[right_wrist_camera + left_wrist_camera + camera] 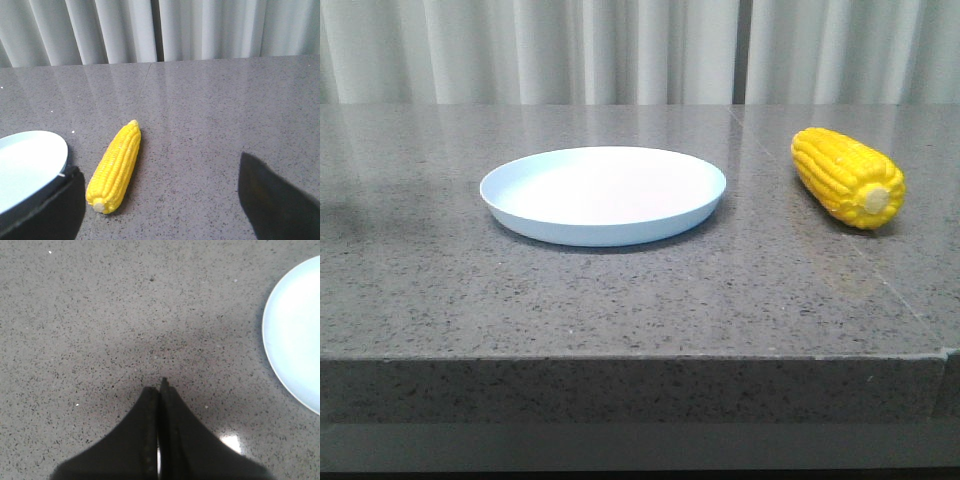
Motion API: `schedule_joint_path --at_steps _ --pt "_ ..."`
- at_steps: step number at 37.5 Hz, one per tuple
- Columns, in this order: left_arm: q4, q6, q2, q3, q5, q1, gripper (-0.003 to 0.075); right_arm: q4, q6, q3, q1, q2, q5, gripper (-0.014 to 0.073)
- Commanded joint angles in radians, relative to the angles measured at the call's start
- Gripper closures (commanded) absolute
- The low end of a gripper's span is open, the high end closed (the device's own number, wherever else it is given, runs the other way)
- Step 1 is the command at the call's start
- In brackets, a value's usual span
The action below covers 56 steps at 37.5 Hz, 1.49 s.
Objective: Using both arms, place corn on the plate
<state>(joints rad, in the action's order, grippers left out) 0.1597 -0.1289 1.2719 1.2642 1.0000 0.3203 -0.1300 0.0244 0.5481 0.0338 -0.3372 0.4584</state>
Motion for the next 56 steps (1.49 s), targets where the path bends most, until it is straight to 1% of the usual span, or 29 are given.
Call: schedule_joint_path --at_steps 1,5,9,12,16,22,25,28,31,34,37,45,48,53,56 --pt "0.011 -0.013 -0.133 -0.096 -0.155 -0.001 0.0741 0.006 -0.001 0.035 -0.008 -0.015 -0.079 -0.0052" --pt "0.011 -0.013 -0.300 -0.302 -0.319 -0.001 0.0741 0.006 -0.001 0.035 -0.008 -0.015 -0.079 -0.0052" --pt "0.011 -0.013 -0.479 -0.475 -0.482 -0.001 0.0741 0.006 -0.001 0.035 -0.008 -0.015 -0.079 -0.0052" --pt "0.011 -0.013 -0.626 -0.591 -0.564 -0.001 0.0741 0.006 -0.001 0.035 -0.008 -0.015 -0.079 -0.0052" --pt "0.011 -0.013 -0.834 -0.700 -0.613 -0.001 0.0741 0.006 -0.001 0.035 -0.008 -0.015 -0.079 -0.0052" --pt "0.011 -0.013 -1.088 -0.808 -0.616 -0.001 0.0741 0.006 -0.001 0.035 -0.008 -0.015 -0.079 -0.0052" --pt "0.011 -0.013 -1.174 -0.844 -0.614 -0.001 0.0741 0.006 -0.001 0.035 -0.008 -0.015 -0.079 -0.0052" --pt "0.011 -0.013 -1.224 -0.862 -0.612 -0.001 0.0741 0.006 -0.001 0.035 -0.008 -0.015 -0.079 -0.0052" --pt "0.011 -0.013 -1.232 -0.862 -0.609 -0.001 0.0741 0.006 -0.001 0.035 -0.008 -0.018 -0.079 -0.0052" --pt "0.011 -0.013 -1.232 -0.862 -0.609 -0.001 0.0741 -0.034 -0.001 0.059 -0.008 -0.073 -0.060 -0.0052" --pt "0.011 -0.013 -1.232 -0.862 -0.609 -0.001 0.0741 -0.067 -0.001 0.124 -0.008 -0.205 -0.001 -0.0052" --pt "0.011 -0.013 -1.232 -0.862 -0.609 -0.001 0.0741 -0.096 -0.001 0.369 -0.002 -0.621 0.204 -0.0052" --pt "0.011 -0.013 -1.232 -0.862 -0.609 -0.001 0.0741 -0.131 -0.001 0.439 0.030 -0.750 0.237 -0.0052" --pt "0.011 -0.013 -1.232 -0.862 -0.609 -0.001 0.0741 -0.206 0.000 0.529 0.114 -0.935 0.261 -0.0052" --pt "0.011 -0.013 -1.232 -0.862 -0.609 -0.001 0.0741 -0.252 0.001 0.568 0.130 -1.025 0.259 -0.0052"
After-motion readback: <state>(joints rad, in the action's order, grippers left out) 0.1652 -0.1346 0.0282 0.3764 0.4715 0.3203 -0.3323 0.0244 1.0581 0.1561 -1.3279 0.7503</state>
